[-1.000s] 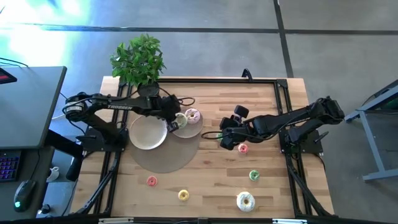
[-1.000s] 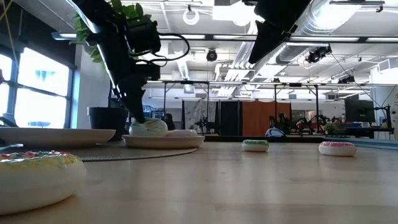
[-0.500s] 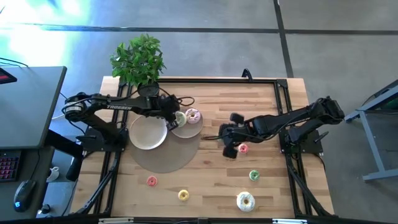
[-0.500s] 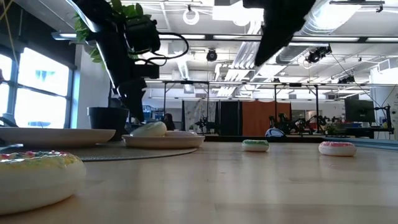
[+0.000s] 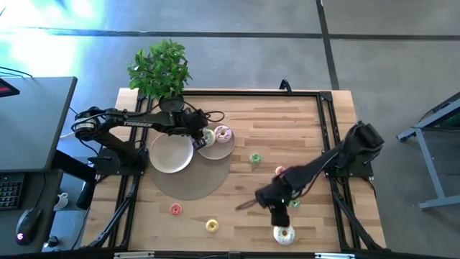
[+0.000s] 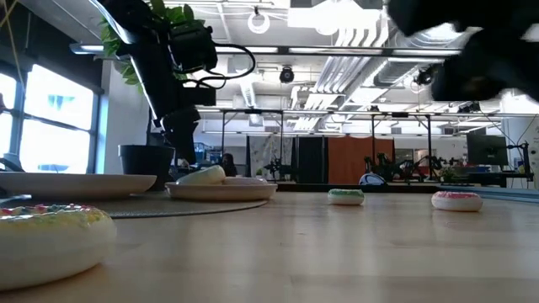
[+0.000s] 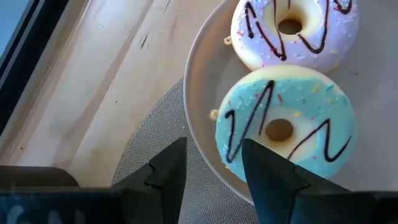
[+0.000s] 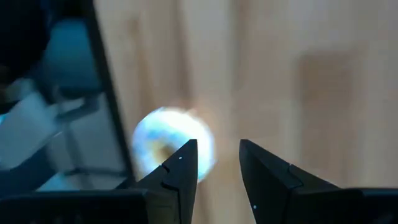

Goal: Pick & Place donuts
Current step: Put the large white donut on the light brown plate

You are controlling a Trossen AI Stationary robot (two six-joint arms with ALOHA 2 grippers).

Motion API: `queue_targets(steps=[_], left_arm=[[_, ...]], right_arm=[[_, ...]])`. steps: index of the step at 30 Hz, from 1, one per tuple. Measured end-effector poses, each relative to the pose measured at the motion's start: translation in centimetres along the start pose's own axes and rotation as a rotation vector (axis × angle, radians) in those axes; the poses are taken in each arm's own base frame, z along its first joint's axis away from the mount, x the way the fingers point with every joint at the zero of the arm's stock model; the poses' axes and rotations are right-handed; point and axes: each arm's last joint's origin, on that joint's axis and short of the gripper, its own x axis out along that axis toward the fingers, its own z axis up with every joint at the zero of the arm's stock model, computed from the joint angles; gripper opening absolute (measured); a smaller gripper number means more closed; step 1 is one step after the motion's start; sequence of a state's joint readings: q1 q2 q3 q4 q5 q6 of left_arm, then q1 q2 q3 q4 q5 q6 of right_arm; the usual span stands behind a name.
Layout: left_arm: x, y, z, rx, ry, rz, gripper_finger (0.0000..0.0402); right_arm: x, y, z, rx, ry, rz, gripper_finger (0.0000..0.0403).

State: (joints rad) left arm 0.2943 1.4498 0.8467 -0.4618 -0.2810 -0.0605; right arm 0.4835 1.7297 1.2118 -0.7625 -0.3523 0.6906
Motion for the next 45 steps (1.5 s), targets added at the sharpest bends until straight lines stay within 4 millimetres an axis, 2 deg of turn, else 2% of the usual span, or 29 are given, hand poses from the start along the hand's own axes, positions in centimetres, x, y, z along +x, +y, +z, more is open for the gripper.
queue_targets(steps=[5, 11, 20, 24, 27, 31, 33, 37, 41, 45], left_arm=[[0.0, 0.0, 0.0, -0.025, -0.003, 0.000, 0.0152], [0.0, 0.0, 0.0, -0.058, -0.005, 0.002, 0.0152], [0.0, 0.0, 0.2, -0.061, -0.016, 0.001, 0.0152], [0.0, 0.0, 0.3, -0.057, -0.026, 0.000, 0.0152], [0.0, 0.0, 0.4, -0.059, -0.036, -0.001, 0.0152], [0.0, 0.0, 0.6, -0.065, -0.057, -0.003, 0.0152], [0.0, 0.0, 0.6, -0.061, -0.057, -0.003, 0.0152], [-0.5, 0.3, 0.6, -0.060, -0.067, 0.067, 0.0152], [-1.4, 0.7, 1.0, -0.059, -0.069, 0.141, 0.0152], [-3.3, 1.3, 1.9, -0.051, -0.110, 0.150, 0.0152]], right_arm=[[2.3, 1.9, -1.4, 0.075, 0.098, 0.043, 0.0115], [3.8, 3.4, -2.7, -0.055, 0.035, -0.029, 0.0115], [6.9, 3.3, -2.7, -0.066, 0.045, -0.096, 0.0115], [7.2, 3.1, -2.5, -0.073, 0.033, -0.123, 0.0110], [7.3, 3.1, -2.4, -0.106, 0.012, -0.125, 0.0089], [7.2, 3.0, -2.2, -0.112, 0.004, -0.124, 0.0023], [7.2, 3.0, -2.1, -0.093, 0.013, -0.112, 0.0011], [6.2, 3.1, -1.5, -0.116, -0.028, -0.101, 0.0025], [3.1, 2.9, 0.5, -0.300, -0.196, -0.164, 0.0007], [-0.7, 0.8, 2.6, -0.362, -0.417, -0.405, 0.0016]])
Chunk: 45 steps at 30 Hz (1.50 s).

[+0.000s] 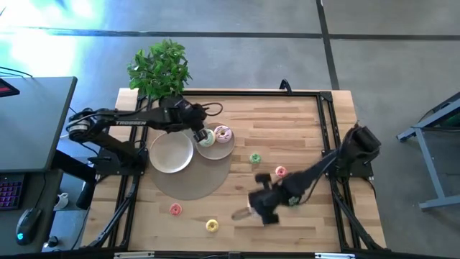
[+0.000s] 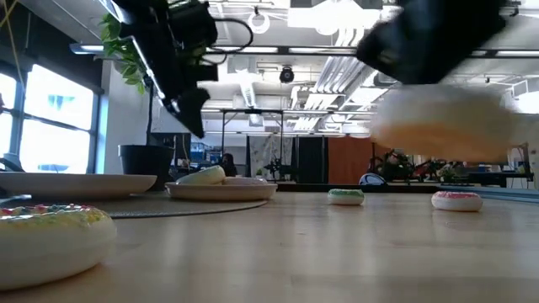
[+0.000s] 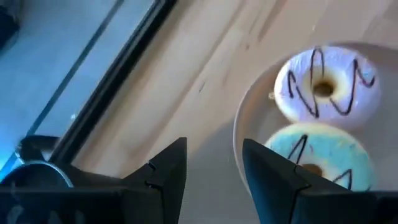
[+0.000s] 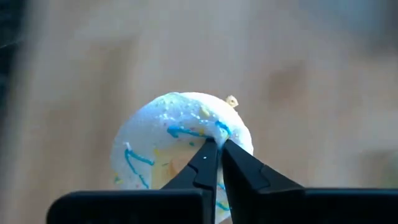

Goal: Pick & Place donuts
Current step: Put the large white donut on the light brown plate

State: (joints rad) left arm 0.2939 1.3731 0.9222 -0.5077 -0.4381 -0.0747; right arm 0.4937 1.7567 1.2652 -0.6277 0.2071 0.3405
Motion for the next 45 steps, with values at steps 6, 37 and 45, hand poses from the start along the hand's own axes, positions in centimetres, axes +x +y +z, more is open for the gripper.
queue_targets(steps=[6, 37, 45], left_arm=[[-3.2, 1.7, 0.7, 0.002, -0.008, 0.081, 0.0152], [-6.6, 3.3, -0.3, -0.013, -0.014, 0.065, 0.0152], [-6.6, 3.3, -0.3, -0.013, -0.014, 0.061, 0.0152]], right_arm=[[0.3, -7.4, 3.6, -0.020, -0.240, -0.409, 0.0005], [10.4, -18.6, 4.2, 0.019, -0.356, -0.529, 0.0044], [10.4, -19.3, 4.1, 0.026, -0.347, -0.552, 0.0112]])
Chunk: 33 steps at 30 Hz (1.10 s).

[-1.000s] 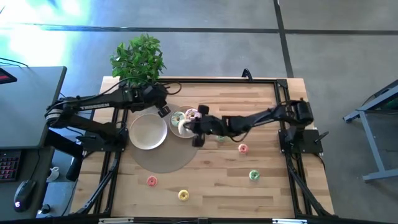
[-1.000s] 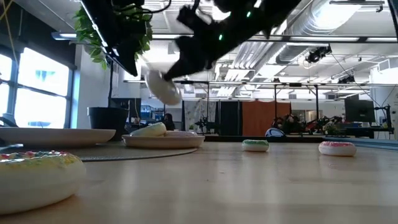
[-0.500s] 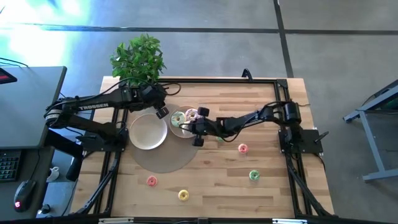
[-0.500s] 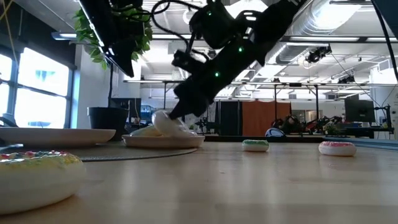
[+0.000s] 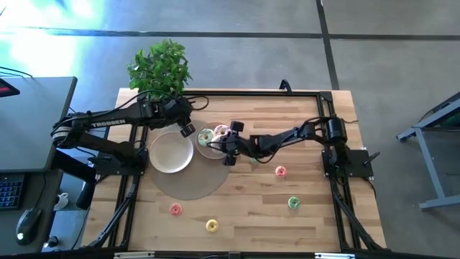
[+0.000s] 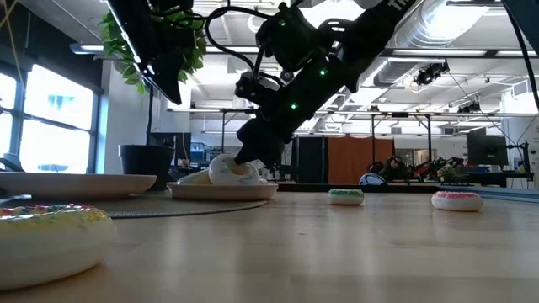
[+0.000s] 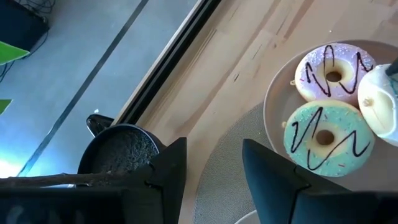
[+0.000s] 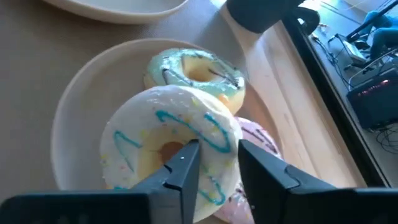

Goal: Pick & Place donuts
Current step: Put the large white donut on the light brown plate, then put the bottom small pink donut on the white plate

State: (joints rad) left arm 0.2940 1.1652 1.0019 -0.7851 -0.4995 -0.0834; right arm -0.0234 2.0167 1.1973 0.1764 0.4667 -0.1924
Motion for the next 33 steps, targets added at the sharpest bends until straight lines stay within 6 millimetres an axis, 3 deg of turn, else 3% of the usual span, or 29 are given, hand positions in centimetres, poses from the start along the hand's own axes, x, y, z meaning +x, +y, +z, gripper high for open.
queue_targets(steps=[7, 14, 19, 25, 29, 33], left_arm=[[0.0, 0.0, 0.0, 0.001, 0.002, -0.005, 0.0152], [-0.1, -0.6, -0.1, 0.009, 0.021, -0.219, 0.0152], [-0.2, -1.1, -0.2, 0.031, 0.038, -0.381, 0.0152], [-0.4, -0.8, -1.7, 0.071, 0.175, -0.359, 0.0131], [-2.0, 0.0, -3.0, 0.019, 0.213, -0.360, 0.0099], [-3.0, -0.8, -5.1, 0.022, 0.165, -0.443, 0.0073]], right_arm=[[-1.2, -0.2, 0.8, -0.071, -0.001, -0.035, 0.0146], [-6.5, -0.7, 3.0, -0.047, -0.010, 0.151, 0.0151], [-9.7, -1.4, 2.5, 0.047, 0.143, 0.307, 0.0152], [-10.3, -0.9, 0.5, 0.147, 0.374, 0.347, 0.0152], [-10.4, -0.1, 0.0, 0.099, 0.403, 0.318, 0.0152], [-10.6, 0.2, 0.1, 0.101, 0.395, 0.318, 0.0152]])
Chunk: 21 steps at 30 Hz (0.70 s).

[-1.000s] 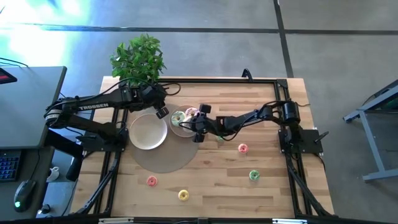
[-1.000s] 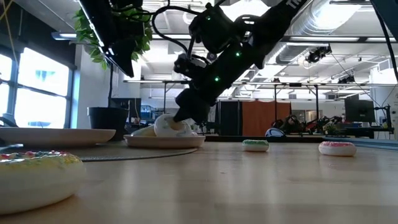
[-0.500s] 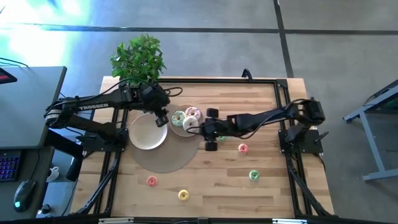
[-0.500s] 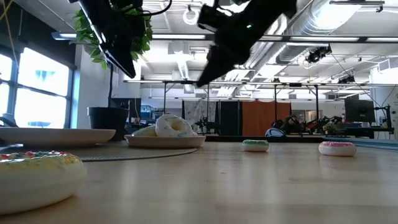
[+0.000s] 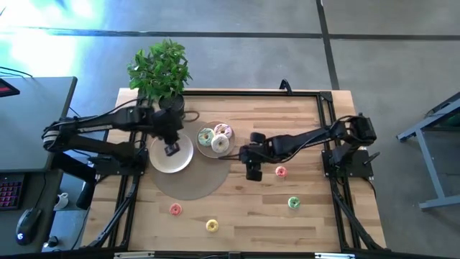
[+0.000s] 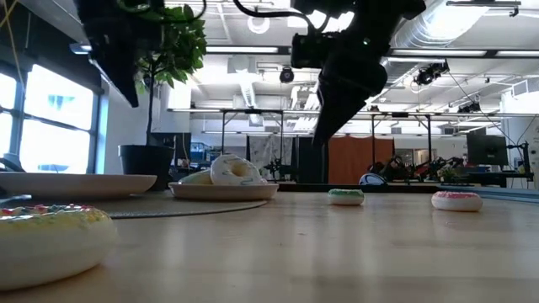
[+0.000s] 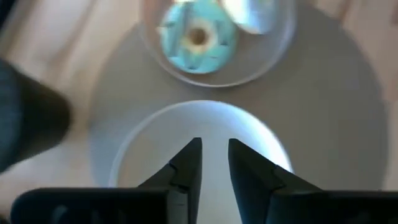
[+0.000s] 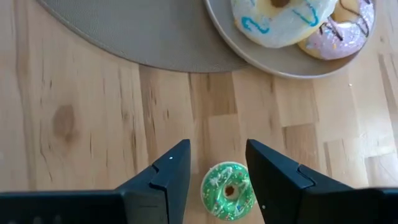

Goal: Pick & Place donuts
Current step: Put the bottom small pink donut on the white plate

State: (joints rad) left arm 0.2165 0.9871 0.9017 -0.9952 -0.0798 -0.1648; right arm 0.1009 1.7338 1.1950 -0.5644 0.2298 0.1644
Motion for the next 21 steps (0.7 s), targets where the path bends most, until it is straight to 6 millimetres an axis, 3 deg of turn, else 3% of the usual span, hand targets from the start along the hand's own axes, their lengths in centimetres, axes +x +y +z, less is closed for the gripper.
queue_targets(steps=[8, 15, 21], left_arm=[[1.5, -3.2, -4.5, 0.009, -0.210, -0.273, 0.0062], [2.7, -6.8, -6.4, 0.125, -0.197, -0.542, 0.0089], [4.0, -10.3, -7.6, 0.264, -0.121, -0.589, 0.0136]], right_arm=[[0.1, -0.6, 0.2, -0.022, -0.022, -0.064, 0.0152], [0.4, -2.7, 1.4, -0.074, -0.109, -0.131, 0.0152], [0.6, -4.6, 2.6, -0.011, -0.204, -0.158, 0.0152]])
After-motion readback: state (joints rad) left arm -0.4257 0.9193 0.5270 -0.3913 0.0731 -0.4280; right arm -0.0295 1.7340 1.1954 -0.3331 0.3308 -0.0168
